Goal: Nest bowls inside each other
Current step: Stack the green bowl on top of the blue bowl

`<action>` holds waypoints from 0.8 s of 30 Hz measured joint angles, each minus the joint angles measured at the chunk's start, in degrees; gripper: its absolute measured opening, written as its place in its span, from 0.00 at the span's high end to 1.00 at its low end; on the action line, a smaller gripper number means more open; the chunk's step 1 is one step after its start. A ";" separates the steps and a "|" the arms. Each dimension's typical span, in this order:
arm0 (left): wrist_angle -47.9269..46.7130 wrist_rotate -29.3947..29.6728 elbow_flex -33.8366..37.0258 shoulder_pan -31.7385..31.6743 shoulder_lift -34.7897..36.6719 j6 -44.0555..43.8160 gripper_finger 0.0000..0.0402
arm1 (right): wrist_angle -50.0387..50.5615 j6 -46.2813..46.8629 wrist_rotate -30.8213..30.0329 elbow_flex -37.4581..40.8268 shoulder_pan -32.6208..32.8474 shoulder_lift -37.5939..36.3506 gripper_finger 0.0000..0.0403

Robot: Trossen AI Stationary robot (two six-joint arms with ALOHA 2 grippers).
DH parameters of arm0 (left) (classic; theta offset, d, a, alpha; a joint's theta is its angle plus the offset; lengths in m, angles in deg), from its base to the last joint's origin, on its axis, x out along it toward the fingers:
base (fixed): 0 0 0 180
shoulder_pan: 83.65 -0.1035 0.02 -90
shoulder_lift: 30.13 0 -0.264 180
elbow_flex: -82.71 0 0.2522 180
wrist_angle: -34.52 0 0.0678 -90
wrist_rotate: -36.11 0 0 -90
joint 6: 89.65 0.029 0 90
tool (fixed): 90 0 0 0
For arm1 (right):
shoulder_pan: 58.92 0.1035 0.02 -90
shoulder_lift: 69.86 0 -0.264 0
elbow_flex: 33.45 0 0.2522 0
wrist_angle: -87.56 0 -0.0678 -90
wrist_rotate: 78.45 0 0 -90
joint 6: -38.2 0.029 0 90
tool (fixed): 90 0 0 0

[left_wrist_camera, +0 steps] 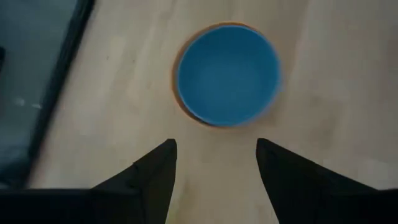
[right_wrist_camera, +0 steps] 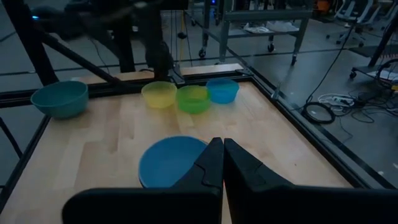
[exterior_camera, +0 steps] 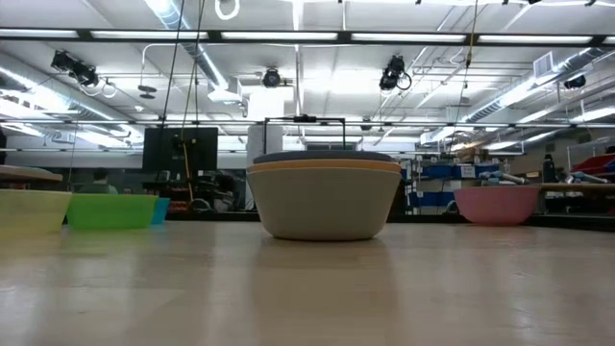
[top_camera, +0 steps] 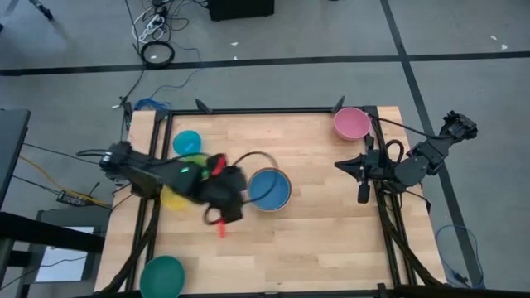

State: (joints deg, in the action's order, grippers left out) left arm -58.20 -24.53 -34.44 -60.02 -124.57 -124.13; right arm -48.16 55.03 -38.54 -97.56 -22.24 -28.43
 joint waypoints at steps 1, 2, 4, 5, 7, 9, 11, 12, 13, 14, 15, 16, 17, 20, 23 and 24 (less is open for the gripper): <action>-0.28 0.01 0.70 2.13 1.14 -3.57 0.43 | -0.01 -0.02 0.01 0.00 0.01 0.02 1.00; -0.22 -0.01 1.44 4.31 2.06 -7.10 0.43 | 0.00 -0.13 0.02 0.00 0.01 0.02 1.00; -0.31 -0.52 3.00 9.03 3.22 -14.11 0.43 | 0.00 -0.23 0.02 0.00 0.01 0.02 1.00; -0.29 -0.98 3.67 11.44 3.37 -17.32 0.43 | 0.00 -0.23 0.04 0.00 0.00 0.02 1.00; 0.55 -3.56 5.42 16.16 3.35 -22.27 0.43 | -0.04 -0.23 0.02 0.00 0.00 -0.01 1.00; 3.10 -7.38 7.71 20.15 2.61 -25.54 0.43 | -0.26 -0.23 0.02 0.00 -0.01 0.02 1.00; 6.02 -10.23 10.52 23.55 1.81 -28.69 0.43 | -1.01 -0.26 -0.30 0.00 -0.01 0.02 1.00; 7.22 -11.36 12.01 24.96 1.49 -30.12 0.43 | -1.37 -0.27 -0.74 0.00 -0.01 0.02 1.00; 8.61 -12.75 13.39 26.22 1.21 -31.42 0.43 | -1.68 -0.23 -1.12 0.00 -0.01 0.01 1.00; 9.97 -14.21 14.88 27.62 1.06 -32.84 0.43 | -1.94 -0.04 -1.27 0.00 -0.01 -0.01 1.00; 11.10 -16.01 16.35 28.97 0.84 -34.42 0.43 | -1.99 0.21 -1.43 0.00 -0.01 -0.01 1.00; 12.13 -18.33 17.76 30.16 0.61 -35.72 0.43 | -1.99 0.63 -1.89 0.00 -0.01 0.02 1.00; 13.06 -20.92 18.99 31.30 0.27 -36.86 0.43 | -2.03 1.06 -2.34 0.00 -0.01 0.02 1.00; 15.78 -27.43 21.59 34.62 0.20 -40.52 0.44 | -2.08 2.49 -2.68 0.00 -0.01 0.02 1.00; 17.75 -30.80 22.10 37.39 0.23 -42.48 0.44 | -2.21 3.78 -3.01 0.00 -0.01 0.06 1.00; 18.41 -31.28 22.09 38.15 0.23 -42.51 0.45 | -2.19 4.02 -3.51 0.00 -0.01 0.08 1.00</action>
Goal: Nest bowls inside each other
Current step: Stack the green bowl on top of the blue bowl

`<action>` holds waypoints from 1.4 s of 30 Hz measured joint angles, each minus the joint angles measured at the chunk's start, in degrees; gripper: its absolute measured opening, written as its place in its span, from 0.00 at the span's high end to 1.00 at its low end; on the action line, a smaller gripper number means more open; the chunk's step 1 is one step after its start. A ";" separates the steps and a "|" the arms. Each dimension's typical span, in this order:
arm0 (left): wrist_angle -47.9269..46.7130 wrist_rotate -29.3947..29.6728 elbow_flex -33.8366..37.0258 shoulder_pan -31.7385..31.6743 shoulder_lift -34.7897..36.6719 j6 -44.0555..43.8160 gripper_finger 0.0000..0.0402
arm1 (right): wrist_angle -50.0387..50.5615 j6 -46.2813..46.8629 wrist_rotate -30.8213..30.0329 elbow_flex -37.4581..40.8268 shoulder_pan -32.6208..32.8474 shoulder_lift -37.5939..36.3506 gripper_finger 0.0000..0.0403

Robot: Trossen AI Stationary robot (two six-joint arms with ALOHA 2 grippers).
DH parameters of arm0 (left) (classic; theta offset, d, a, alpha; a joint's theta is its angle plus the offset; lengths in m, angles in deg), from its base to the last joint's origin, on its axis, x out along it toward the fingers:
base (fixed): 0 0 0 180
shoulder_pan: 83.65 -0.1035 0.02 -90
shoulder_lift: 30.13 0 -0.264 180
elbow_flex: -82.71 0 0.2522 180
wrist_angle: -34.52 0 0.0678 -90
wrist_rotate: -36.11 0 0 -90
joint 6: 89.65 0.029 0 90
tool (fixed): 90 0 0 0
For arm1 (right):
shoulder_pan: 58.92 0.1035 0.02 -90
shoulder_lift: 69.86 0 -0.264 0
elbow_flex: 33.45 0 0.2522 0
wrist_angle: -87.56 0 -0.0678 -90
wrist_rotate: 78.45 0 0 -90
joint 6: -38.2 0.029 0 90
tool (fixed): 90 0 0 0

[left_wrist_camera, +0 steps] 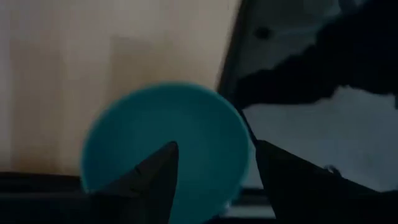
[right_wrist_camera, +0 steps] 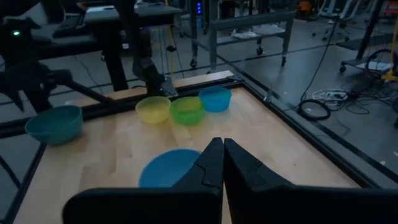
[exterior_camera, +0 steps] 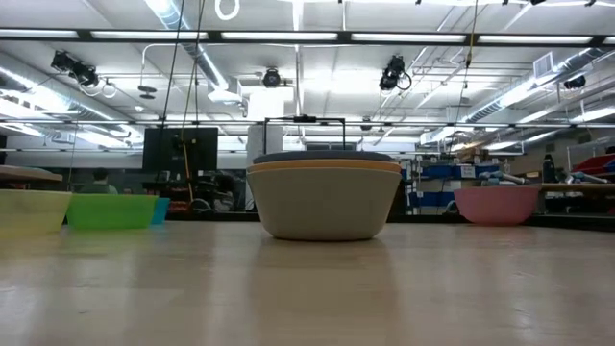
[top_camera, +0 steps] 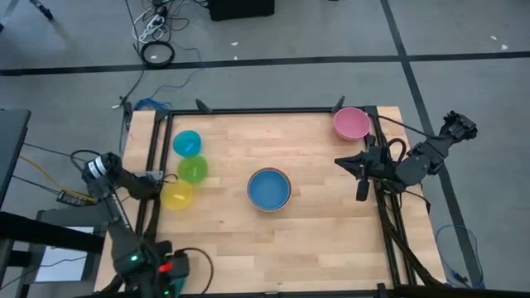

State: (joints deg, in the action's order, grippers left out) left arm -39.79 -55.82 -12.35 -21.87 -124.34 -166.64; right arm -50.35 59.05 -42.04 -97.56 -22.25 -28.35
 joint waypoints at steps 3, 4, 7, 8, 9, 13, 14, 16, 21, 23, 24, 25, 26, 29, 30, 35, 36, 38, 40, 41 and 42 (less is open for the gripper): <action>-1.67 -0.33 -0.08 1.78 0.04 0.09 0.45 | -0.13 0.49 -1.39 0.00 0.00 0.09 1.00; -2.99 -0.23 0.04 2.16 0.04 0.16 0.45 | -0.18 0.49 -1.84 0.00 0.00 0.18 1.00; -8.51 1.03 0.98 3.07 -0.21 0.83 0.45 | -0.24 0.50 -2.38 0.00 0.00 0.50 1.00; -10.39 1.67 1.04 3.27 -0.57 1.33 0.45 | -0.27 0.55 -2.37 0.00 0.00 0.54 1.00; -12.27 2.65 1.06 3.41 -0.95 1.88 0.44 | -0.37 0.56 -2.40 0.00 -0.01 0.55 1.00; -15.94 5.09 1.08 3.49 -3.29 5.47 0.44 | -0.54 0.99 -2.37 0.00 0.00 0.55 1.00; -15.77 5.44 1.41 3.49 -3.82 6.26 0.44 | -0.55 0.99 -2.37 0.00 0.00 0.55 1.00; -14.36 5.67 2.93 3.33 -4.18 6.54 0.44 | -0.63 0.99 -2.37 0.00 -0.02 0.55 1.00; -8.35 5.05 8.21 2.66 -4.20 5.12 0.44 | -0.66 0.72 -2.31 0.00 -0.02 0.57 1.00; -6.32 5.13 9.44 2.33 -4.18 4.90 0.44 | -0.68 0.73 -2.29 0.00 -0.02 0.57 1.00; -5.75 5.21 9.99 2.16 -4.18 4.93 0.44 | -0.70 0.67 -2.29 0.00 -0.02 0.57 1.00; -5.46 5.20 10.52 1.95 -4.18 5.19 0.44 | -0.72 0.50 -2.27 0.00 -0.02 0.57 1.00; -4.69 5.30 11.06 1.72 -4.17 5.68 0.44 | -0.73 0.49 -2.24 0.00 -0.02 0.57 1.00; -0.83 5.14 13.06 0.71 -4.16 6.60 0.45 | -0.96 0.48 -2.24 0.00 -0.02 0.57 1.00; -0.02 5.00 13.63 0.38 -4.16 7.34 0.46 | -0.94 0.47 -2.24 0.00 -0.02 0.57 1.00; 1.31 4.58 14.72 -1.50 -4.16 9.33 0.58 | -0.92 0.47 -2.24 0.00 0.00 0.57 1.00; 1.53 4.62 14.70 -1.91 -4.16 9.78 0.63 | -0.91 0.47 -2.24 0.00 0.00 0.57 1.00; 1.36 4.33 14.70 -2.77 -4.16 11.07 0.75 | -0.91 0.44 -2.24 0.00 0.00 0.57 1.00; 1.50 3.67 14.68 -3.60 -4.11 12.55 0.88 | -0.90 0.12 -2.24 0.00 0.00 0.59 1.00; 1.76 3.54 14.59 -4.01 -4.03 12.70 0.93 | -0.88 0.03 -2.24 0.00 0.00 0.59 1.00; 2.07 3.22 14.40 -4.42 -3.83 13.71 0.96 | -0.90 0.03 -2.24 0.00 0.00 0.59 1.00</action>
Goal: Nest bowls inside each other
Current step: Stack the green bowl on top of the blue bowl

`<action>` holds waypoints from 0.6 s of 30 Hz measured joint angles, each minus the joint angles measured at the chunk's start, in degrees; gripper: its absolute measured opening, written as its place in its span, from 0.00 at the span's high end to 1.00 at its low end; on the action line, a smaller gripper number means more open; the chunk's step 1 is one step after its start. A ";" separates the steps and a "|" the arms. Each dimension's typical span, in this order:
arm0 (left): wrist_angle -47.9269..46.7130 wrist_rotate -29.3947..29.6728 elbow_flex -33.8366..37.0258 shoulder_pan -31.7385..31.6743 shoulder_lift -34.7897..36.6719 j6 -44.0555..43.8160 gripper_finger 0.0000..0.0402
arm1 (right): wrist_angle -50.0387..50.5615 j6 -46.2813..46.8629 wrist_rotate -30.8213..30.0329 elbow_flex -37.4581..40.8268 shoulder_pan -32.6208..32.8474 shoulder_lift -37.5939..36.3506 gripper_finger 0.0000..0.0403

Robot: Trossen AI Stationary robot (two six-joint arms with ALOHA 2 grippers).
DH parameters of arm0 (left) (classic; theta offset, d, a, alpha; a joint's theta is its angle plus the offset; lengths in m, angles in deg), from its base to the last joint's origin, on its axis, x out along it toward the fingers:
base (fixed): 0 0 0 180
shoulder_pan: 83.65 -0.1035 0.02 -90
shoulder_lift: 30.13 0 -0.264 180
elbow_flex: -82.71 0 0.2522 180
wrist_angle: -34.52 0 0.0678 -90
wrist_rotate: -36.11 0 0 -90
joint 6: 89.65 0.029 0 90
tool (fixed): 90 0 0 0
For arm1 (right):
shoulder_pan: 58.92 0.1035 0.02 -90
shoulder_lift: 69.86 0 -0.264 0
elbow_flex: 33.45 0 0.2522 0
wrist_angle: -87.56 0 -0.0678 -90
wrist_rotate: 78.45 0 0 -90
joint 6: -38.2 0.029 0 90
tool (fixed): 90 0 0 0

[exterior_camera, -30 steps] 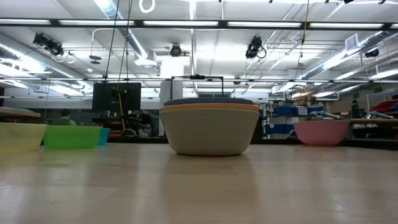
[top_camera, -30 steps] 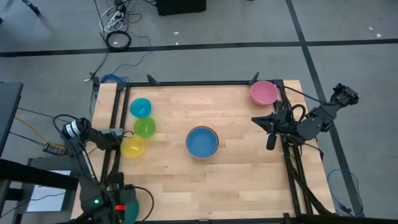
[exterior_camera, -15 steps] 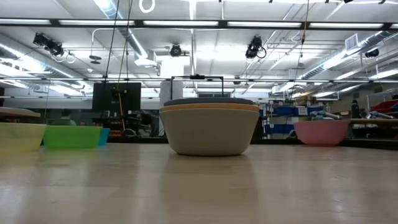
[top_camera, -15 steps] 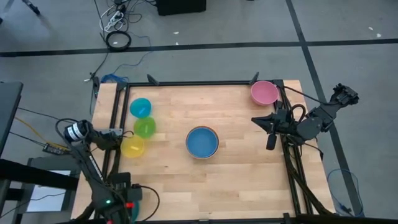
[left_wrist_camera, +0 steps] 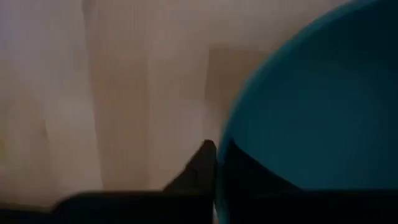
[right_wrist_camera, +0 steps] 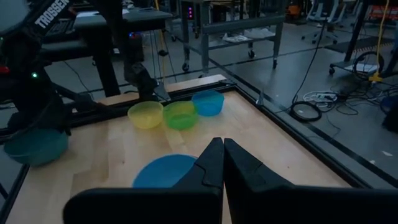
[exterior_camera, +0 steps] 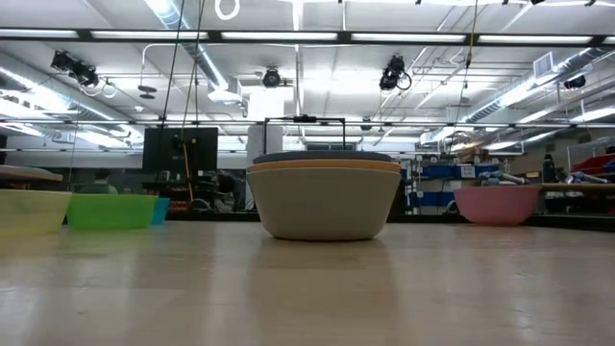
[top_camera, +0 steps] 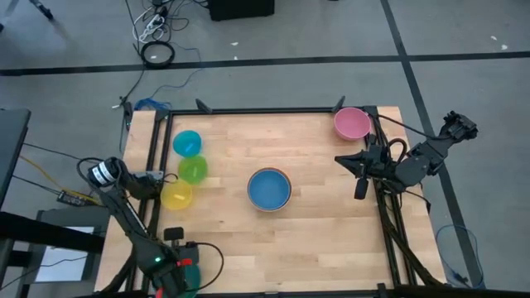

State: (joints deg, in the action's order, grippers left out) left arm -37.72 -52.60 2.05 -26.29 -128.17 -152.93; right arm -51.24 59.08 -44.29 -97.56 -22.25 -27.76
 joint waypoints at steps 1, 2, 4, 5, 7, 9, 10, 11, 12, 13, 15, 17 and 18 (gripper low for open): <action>0.01 -0.65 -0.02 -0.48 0.07 0.30 0.97 | 0.02 -0.03 0.00 0.00 0.00 0.00 1.00; -0.04 -0.72 0.03 -0.91 -0.01 0.82 0.97 | 0.02 -0.08 0.00 0.00 0.00 0.00 1.00; -0.07 -1.03 0.05 -2.03 -0.10 1.80 0.98 | 0.02 -0.14 0.00 0.00 0.00 0.00 1.00; -0.23 -0.94 0.05 -2.75 -0.01 1.88 0.98 | 0.04 -0.21 0.00 0.00 0.00 0.00 1.00; -0.82 0.00 0.09 -4.20 0.31 2.09 0.98 | 0.04 -0.51 0.00 0.00 0.00 0.00 1.00; -1.21 1.68 0.16 -5.89 1.22 2.37 0.98 | 0.05 -0.98 0.00 0.00 0.00 -0.02 1.00; -1.35 2.69 0.17 -6.71 1.93 2.67 0.98 | 0.06 -1.17 0.00 0.00 0.00 -0.01 1.00; -1.59 4.17 0.19 -7.57 2.70 2.84 0.98 | 0.11 -1.47 0.00 0.00 0.00 0.00 1.00; -1.75 5.90 0.29 -8.47 3.60 2.91 0.98 | 0.13 -1.53 0.00 0.00 0.00 0.00 1.00; -1.96 7.66 0.34 -9.42 4.53 2.94 0.98 | 0.12 -1.60 0.00 0.00 0.00 -0.02 1.00; -2.54 10.49 -0.02 -11.51 6.47 3.62 0.98 | 0.13 -1.90 0.00 0.00 0.00 -0.02 1.00; -3.50 13.20 -1.26 -13.34 8.48 5.11 0.98 | 0.16 -2.20 0.02 0.00 0.00 -0.02 1.00; -4.29 14.30 -2.14 -14.49 9.31 6.15 0.98 | 0.15 -2.50 0.08 0.00 0.00 -0.02 1.00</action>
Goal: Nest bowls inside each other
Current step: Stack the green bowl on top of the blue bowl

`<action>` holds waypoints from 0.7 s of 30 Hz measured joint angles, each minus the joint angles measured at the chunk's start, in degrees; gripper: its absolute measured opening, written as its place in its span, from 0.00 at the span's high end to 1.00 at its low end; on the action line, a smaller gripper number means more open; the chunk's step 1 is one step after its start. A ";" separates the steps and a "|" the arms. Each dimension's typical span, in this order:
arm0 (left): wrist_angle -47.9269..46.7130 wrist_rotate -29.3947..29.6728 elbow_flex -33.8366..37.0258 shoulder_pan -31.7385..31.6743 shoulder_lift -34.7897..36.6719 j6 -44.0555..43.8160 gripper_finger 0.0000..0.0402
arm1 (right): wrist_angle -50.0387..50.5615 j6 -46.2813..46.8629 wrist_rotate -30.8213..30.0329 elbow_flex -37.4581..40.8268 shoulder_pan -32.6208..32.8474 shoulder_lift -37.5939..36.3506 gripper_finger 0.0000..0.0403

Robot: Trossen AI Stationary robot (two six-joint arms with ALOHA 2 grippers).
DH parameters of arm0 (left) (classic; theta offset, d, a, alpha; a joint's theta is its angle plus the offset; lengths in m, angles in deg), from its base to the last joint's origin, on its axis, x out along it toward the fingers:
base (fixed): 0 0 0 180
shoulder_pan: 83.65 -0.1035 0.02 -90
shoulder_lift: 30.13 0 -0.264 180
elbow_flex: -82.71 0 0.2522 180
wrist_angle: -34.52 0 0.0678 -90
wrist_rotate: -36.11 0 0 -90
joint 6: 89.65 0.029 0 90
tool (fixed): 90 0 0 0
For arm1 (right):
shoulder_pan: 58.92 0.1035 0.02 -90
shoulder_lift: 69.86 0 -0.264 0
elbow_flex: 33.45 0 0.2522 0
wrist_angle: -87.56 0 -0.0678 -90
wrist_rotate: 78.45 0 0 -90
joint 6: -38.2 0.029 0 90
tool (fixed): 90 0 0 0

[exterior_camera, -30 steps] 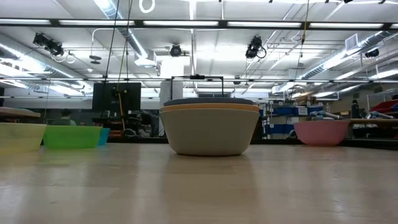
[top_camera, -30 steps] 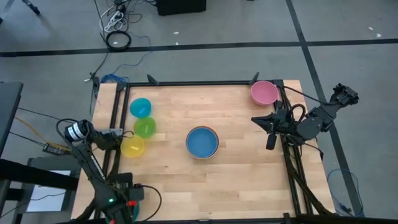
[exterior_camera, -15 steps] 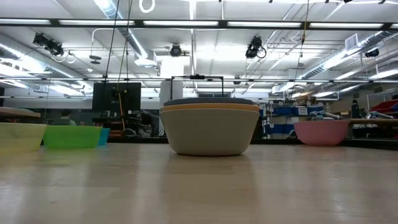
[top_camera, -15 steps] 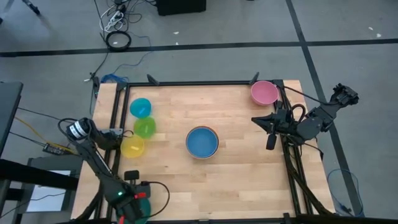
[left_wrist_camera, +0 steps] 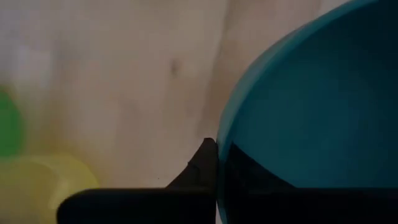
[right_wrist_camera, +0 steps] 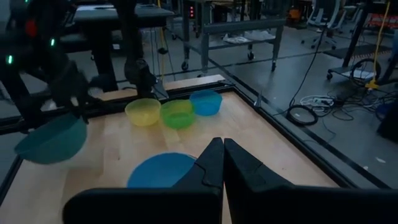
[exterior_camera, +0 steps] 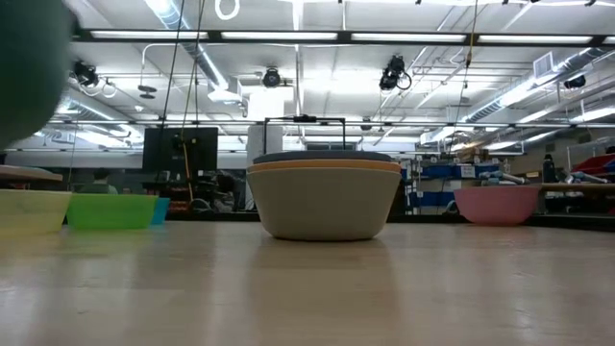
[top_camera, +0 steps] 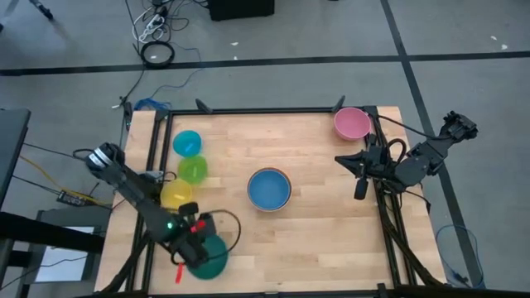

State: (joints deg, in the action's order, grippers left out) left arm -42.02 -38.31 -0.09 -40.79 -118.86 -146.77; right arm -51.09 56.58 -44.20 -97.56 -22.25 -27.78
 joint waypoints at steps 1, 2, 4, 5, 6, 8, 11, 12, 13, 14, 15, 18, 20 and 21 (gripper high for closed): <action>-0.89 0.82 -1.09 -1.12 0.51 1.30 0.98 | 0.00 -0.08 0.22 0.00 0.00 0.00 1.00; -1.55 1.74 -2.15 -2.13 0.98 2.63 0.98 | 0.03 -0.12 0.34 0.00 0.00 0.00 1.00; -3.12 4.12 -4.53 -4.56 1.72 5.58 0.98 | 0.04 -0.42 0.44 0.00 0.00 0.00 1.00; -3.54 5.17 -5.74 -5.94 2.02 7.31 0.98 | 0.08 -0.55 0.44 0.00 0.00 0.00 1.00; -3.63 6.11 -6.86 -7.47 2.36 8.97 0.98 | 0.09 -0.56 0.44 0.00 0.00 0.00 1.00; -3.20 7.71 -8.74 -10.82 2.60 12.30 0.98 | 0.13 -0.65 0.44 0.00 0.00 0.00 1.00; -0.15 8.71 -10.33 -16.40 2.60 17.49 0.98 | 0.66 -0.65 0.45 0.00 0.00 0.00 1.00; 1.55 8.72 -10.51 -18.22 2.60 19.04 0.98 | 0.79 -0.65 0.46 0.00 0.00 0.00 1.00; 3.65 8.68 -10.53 -19.97 2.60 20.64 0.98 | 0.95 -0.65 0.50 0.00 0.00 0.00 1.00; 5.49 8.60 -10.53 -21.62 2.58 22.26 0.98 | 1.04 -0.65 0.67 0.00 0.00 0.00 1.00; 7.30 8.55 -10.53 -23.29 2.53 23.98 0.98 | 1.13 -0.65 0.94 0.00 0.00 0.00 1.00; 11.78 7.60 -10.55 -27.93 2.17 27.84 0.98 | 1.22 -0.63 1.11 0.00 0.00 0.00 1.00; 13.10 7.10 -10.55 -30.74 1.84 29.52 0.98 | 1.25 -0.63 1.48 0.00 0.00 0.00 1.00; 13.69 7.07 -10.55 -32.24 1.46 30.15 0.98 | 1.25 -0.63 1.49 0.00 0.02 0.00 1.00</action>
State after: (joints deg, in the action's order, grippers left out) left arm -28.33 -31.24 -10.64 -73.02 -117.41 -116.62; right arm -49.84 55.96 -42.71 -97.56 -22.23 -27.78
